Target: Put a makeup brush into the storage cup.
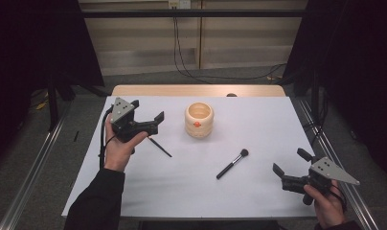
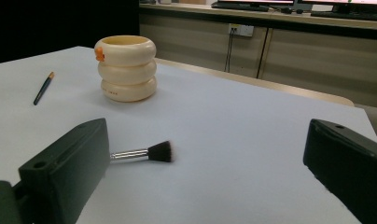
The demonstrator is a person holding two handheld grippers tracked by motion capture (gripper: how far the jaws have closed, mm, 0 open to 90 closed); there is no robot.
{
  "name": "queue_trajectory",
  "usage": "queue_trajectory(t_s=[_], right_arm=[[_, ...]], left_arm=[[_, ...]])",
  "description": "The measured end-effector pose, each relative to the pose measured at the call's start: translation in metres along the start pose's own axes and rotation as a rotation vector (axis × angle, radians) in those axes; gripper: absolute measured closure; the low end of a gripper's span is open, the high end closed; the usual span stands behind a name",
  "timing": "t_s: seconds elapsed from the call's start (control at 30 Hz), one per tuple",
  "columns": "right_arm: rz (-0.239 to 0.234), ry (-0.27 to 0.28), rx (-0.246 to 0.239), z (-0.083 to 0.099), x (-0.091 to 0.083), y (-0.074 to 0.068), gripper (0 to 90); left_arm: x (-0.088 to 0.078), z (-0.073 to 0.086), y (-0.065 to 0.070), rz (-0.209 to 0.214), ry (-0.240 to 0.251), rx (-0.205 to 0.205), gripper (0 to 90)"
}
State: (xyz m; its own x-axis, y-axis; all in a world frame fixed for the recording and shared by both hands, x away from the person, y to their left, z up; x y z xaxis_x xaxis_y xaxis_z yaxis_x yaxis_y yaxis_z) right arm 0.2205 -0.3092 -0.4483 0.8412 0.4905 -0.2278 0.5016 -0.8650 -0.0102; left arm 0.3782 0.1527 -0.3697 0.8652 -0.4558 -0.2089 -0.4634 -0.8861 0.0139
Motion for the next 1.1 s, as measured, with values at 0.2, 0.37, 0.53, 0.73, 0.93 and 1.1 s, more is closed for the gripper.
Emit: queue_trajectory(t_s=[0.2, 0.37, 0.53, 0.73, 0.93, 1.1], right_arm=[[0.000, -0.001, 0.001, 0.000, 0.000, 0.000, 0.0], [-0.008, -0.004, 0.001, 0.000, 0.000, 0.000, 0.0], [-0.009, -0.004, -0.001, 0.000, 0.000, 0.000, 0.0], [-0.011, -0.007, -0.001, 0.001, 0.000, -0.001, 0.0], [-0.010, -0.007, -0.004, 0.001, 0.000, 0.000, 0.0], [-0.014, -0.008, -0.003, 0.001, 0.000, -0.001, 0.0]], left_arm=[[0.007, 0.002, -0.006, -0.045, -0.087, 0.000, 1.6], [0.014, 0.004, -0.011, -0.046, -0.167, 0.006, 2.3], [0.019, 0.003, -0.012, -0.052, -0.263, 0.026, 5.4], [0.027, 0.003, -0.013, -0.054, -0.391, 0.018, 5.7], [0.038, 0.007, -0.017, -0.066, -0.552, -0.002, 5.2], [0.043, 0.010, -0.023, -0.091, -0.650, 0.000, 5.6]])
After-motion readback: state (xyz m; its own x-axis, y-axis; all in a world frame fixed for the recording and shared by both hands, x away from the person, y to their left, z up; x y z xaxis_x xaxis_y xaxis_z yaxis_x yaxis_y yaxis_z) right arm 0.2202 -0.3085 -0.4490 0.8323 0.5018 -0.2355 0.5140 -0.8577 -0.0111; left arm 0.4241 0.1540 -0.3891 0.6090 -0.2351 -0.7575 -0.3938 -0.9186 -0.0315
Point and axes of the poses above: each handheld gripper's, and its own axes: x roughly forward along the jaws, z roughly out of its underside, y roughly to its right, the point moved 3 cm from there along x, roughly forward along the jaws, and after that the axes turned 8 degrees about -z, right-handed, at the moved point
